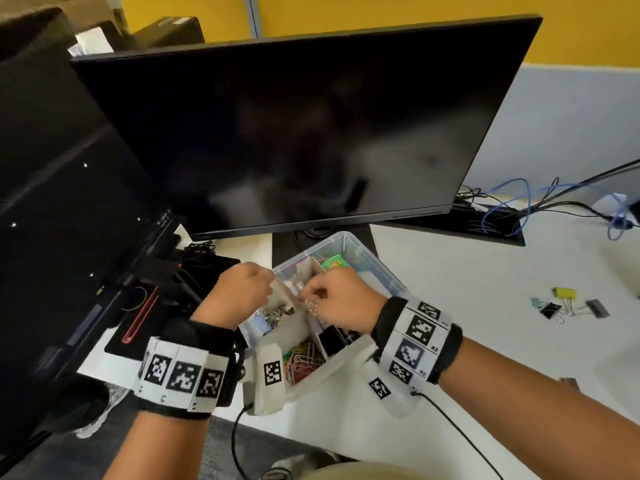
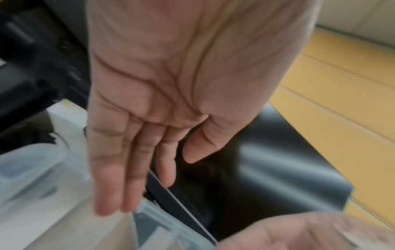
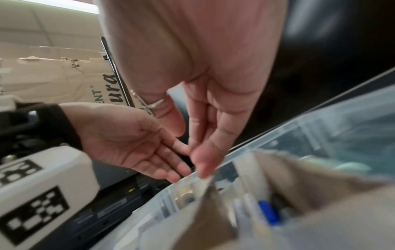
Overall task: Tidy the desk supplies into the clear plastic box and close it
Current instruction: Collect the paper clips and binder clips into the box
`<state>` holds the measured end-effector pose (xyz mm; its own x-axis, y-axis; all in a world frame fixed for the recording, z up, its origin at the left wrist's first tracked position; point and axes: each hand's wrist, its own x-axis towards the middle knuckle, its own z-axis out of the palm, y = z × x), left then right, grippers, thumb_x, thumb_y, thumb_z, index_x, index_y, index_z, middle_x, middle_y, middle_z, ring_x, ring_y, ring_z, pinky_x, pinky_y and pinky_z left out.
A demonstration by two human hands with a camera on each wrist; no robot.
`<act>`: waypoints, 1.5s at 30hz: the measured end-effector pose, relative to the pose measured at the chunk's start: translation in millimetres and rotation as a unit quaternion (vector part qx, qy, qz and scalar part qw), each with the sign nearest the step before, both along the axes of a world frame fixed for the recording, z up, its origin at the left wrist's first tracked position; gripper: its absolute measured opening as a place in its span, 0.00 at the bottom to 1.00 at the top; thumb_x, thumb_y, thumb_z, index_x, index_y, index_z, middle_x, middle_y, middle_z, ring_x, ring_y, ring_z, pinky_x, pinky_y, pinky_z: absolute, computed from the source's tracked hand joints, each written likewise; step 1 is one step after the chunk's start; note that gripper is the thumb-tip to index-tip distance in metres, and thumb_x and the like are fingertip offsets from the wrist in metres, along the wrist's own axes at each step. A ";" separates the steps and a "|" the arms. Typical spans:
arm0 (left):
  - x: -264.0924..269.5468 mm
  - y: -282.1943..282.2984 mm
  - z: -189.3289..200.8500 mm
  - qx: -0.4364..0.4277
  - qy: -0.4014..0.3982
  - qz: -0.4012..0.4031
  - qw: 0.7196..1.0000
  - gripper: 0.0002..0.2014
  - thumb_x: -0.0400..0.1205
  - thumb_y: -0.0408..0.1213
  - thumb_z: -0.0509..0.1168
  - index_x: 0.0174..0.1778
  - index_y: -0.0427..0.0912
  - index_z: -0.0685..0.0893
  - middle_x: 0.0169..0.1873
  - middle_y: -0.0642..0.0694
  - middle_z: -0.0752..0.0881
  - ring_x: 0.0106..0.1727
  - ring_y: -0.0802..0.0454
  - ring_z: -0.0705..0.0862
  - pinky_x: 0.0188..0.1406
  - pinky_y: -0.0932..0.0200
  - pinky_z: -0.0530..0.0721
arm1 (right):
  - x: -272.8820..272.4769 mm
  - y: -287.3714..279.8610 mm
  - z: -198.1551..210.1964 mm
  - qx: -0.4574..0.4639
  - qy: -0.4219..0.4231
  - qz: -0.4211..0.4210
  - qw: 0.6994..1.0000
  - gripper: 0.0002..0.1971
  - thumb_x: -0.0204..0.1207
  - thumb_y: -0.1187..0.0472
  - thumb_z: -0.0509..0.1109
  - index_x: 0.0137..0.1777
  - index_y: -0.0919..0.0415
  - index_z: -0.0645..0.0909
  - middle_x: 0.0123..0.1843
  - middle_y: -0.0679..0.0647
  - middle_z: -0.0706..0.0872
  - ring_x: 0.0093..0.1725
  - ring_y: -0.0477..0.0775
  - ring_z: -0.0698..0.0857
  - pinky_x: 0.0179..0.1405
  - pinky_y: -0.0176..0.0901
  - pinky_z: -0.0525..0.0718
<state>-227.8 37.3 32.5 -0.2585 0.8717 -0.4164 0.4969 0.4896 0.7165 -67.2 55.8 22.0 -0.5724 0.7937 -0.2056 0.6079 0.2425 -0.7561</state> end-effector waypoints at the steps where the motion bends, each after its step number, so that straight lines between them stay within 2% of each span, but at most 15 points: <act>1: 9.4 -2.8 4.2 0.039 0.017 -0.018 0.999 0.10 0.83 0.35 0.57 0.47 0.37 0.83 0.43 0.41 0.84 0.44 0.46 0.81 0.52 0.51 0.83 | 18.1 -0.8 -1.2 0.006 0.025 -0.013 1.000 0.10 0.75 0.71 0.64 0.48 0.70 0.87 0.42 0.58 0.89 0.40 0.35 0.84 0.42 0.25 0.79; 3: 40.6 -7.6 17.0 0.120 0.062 -0.079 0.988 0.07 0.82 0.35 0.60 0.48 0.41 0.84 0.39 0.48 0.84 0.38 0.54 0.80 0.41 0.65 0.78 | 60.7 1.6 1.1 0.016 0.029 -0.064 0.997 0.09 0.74 0.72 0.65 0.46 0.71 0.88 0.34 0.47 0.84 0.31 0.28 0.81 0.35 0.16 0.73; 7: 123.1 -5.1 9.7 0.193 0.077 -0.270 0.940 0.06 0.79 0.30 0.62 0.46 0.42 0.84 0.36 0.55 0.82 0.32 0.62 0.76 0.34 0.81 0.72 | 170.9 9.7 -24.0 0.015 -0.053 -0.208 0.977 0.10 0.73 0.73 0.64 0.40 0.67 0.87 0.30 0.45 0.82 0.32 0.44 0.79 0.39 0.33 0.73; 11: 212.9 1.7 -35.3 0.193 0.057 -0.428 0.881 0.08 0.78 0.29 0.63 0.50 0.40 0.85 0.45 0.43 0.84 0.42 0.51 0.80 0.47 0.64 0.76 | 287.5 22.3 -69.9 0.026 -0.226 -0.319 0.920 0.10 0.75 0.67 0.66 0.51 0.67 0.86 0.53 0.62 0.89 0.56 0.63 0.84 0.55 0.45 0.78; 13: 264.9 -2.3 -64.3 0.138 0.083 -0.523 0.837 0.12 0.81 0.31 0.61 0.59 0.41 0.82 0.59 0.40 0.80 0.59 0.45 0.78 0.61 0.56 0.76 | 337.9 25.8 -85.8 0.042 -0.272 -0.355 0.893 0.13 0.75 0.65 0.65 0.58 0.67 0.83 0.64 0.66 0.82 0.63 0.67 0.80 0.62 0.49 0.75; 15: 309.7 -12.3 -90.4 0.091 0.123 -0.613 0.775 0.19 0.83 0.37 0.60 0.72 0.46 0.74 0.76 0.39 0.66 0.75 0.39 0.65 0.74 0.46 0.69 | 373.0 28.6 -96.6 0.041 -0.277 -0.385 0.879 0.19 0.76 0.63 0.66 0.67 0.66 0.77 0.71 0.72 0.72 0.69 0.70 0.74 0.70 0.53 0.71; 18: 353.8 -24.9 -121.1 0.066 0.187 -0.696 0.690 0.31 0.82 0.52 0.60 0.81 0.59 0.55 0.84 0.47 0.42 0.83 0.34 0.42 0.78 0.27 0.51 | 399.7 34.7 -105.6 -0.005 -0.288 -0.363 0.886 0.32 0.76 0.51 0.68 0.78 0.55 0.62 0.82 0.67 0.55 0.80 0.68 0.59 0.78 0.55 0.61; 22: 383.6 -26.7 -147.3 0.107 0.268 -0.731 0.619 0.37 0.80 0.58 0.58 0.81 0.62 0.45 0.83 0.49 0.34 0.82 0.31 0.35 0.75 0.23 0.45 | 404.6 48.8 -115.9 -0.073 -0.285 -0.261 0.919 0.50 0.65 0.39 0.74 0.80 0.40 0.46 0.85 0.62 0.44 0.83 0.66 0.50 0.81 0.62 0.57; 26: 394.7 -18.7 -154.2 0.087 0.293 -0.726 0.616 0.34 0.82 0.58 0.56 0.81 0.61 0.48 0.84 0.48 0.38 0.83 0.33 0.38 0.79 0.27 0.47 | 391.6 60.3 -117.1 -0.099 -0.316 -0.174 0.927 0.57 0.52 0.25 0.70 0.77 0.32 0.41 0.84 0.58 0.49 0.81 0.71 0.54 0.78 0.69 0.59; 30: 376.7 -16.3 -162.1 0.146 0.308 -0.718 0.607 0.30 0.85 0.49 0.55 0.82 0.54 0.51 0.84 0.44 0.47 0.84 0.37 0.49 0.79 0.38 0.63 | 370.6 62.0 -123.2 -0.074 -0.355 -0.159 0.918 0.39 0.68 0.32 0.66 0.77 0.39 0.55 0.82 0.62 0.54 0.75 0.75 0.60 0.74 0.67 0.66; 32: 358.5 -15.5 -163.3 0.157 0.298 -0.731 0.593 0.31 0.84 0.47 0.58 0.82 0.52 0.54 0.84 0.42 0.53 0.81 0.36 0.58 0.72 0.41 0.74 | 362.6 60.0 -127.6 -0.048 -0.345 -0.171 0.921 0.27 0.75 0.44 0.65 0.73 0.46 0.64 0.79 0.62 0.58 0.72 0.72 0.63 0.69 0.64 0.72; 34: 340.9 -13.2 -167.2 0.176 0.271 -0.739 0.591 0.31 0.78 0.43 0.69 0.77 0.51 0.68 0.78 0.39 0.68 0.71 0.36 0.76 0.55 0.46 0.88 | 357.7 57.8 -131.5 -0.020 -0.326 -0.182 0.928 0.21 0.78 0.52 0.64 0.70 0.50 0.69 0.77 0.64 0.61 0.70 0.71 0.65 0.66 0.60 0.73; 36: 330.7 -12.2 -169.6 0.197 0.252 -0.737 0.595 0.31 0.70 0.38 0.77 0.69 0.52 0.78 0.70 0.39 0.80 0.60 0.38 0.85 0.40 0.51 0.91 | 354.5 56.3 -133.4 0.008 -0.317 -0.174 0.932 0.19 0.78 0.54 0.64 0.68 0.52 0.70 0.75 0.65 0.64 0.67 0.71 0.67 0.66 0.58 0.73; 40: 334.0 -12.2 -158.8 0.162 0.220 -0.702 0.657 0.25 0.81 0.30 0.64 0.74 0.49 0.73 0.75 0.39 0.71 0.70 0.38 0.72 0.57 0.48 0.82 | 353.1 58.4 -131.4 0.017 -0.300 -0.173 0.938 0.16 0.78 0.54 0.64 0.64 0.56 0.74 0.69 0.65 0.69 0.63 0.68 0.70 0.63 0.55 0.73; 45: 343.9 -5.2 -152.8 0.088 0.176 -0.601 0.775 0.13 0.81 0.33 0.64 0.60 0.35 0.80 0.63 0.36 0.75 0.61 0.39 0.73 0.61 0.45 0.79 | 354.8 62.7 -127.0 -0.018 -0.294 -0.148 0.944 0.17 0.79 0.55 0.64 0.65 0.59 0.73 0.65 0.67 0.72 0.63 0.69 0.74 0.63 0.54 0.74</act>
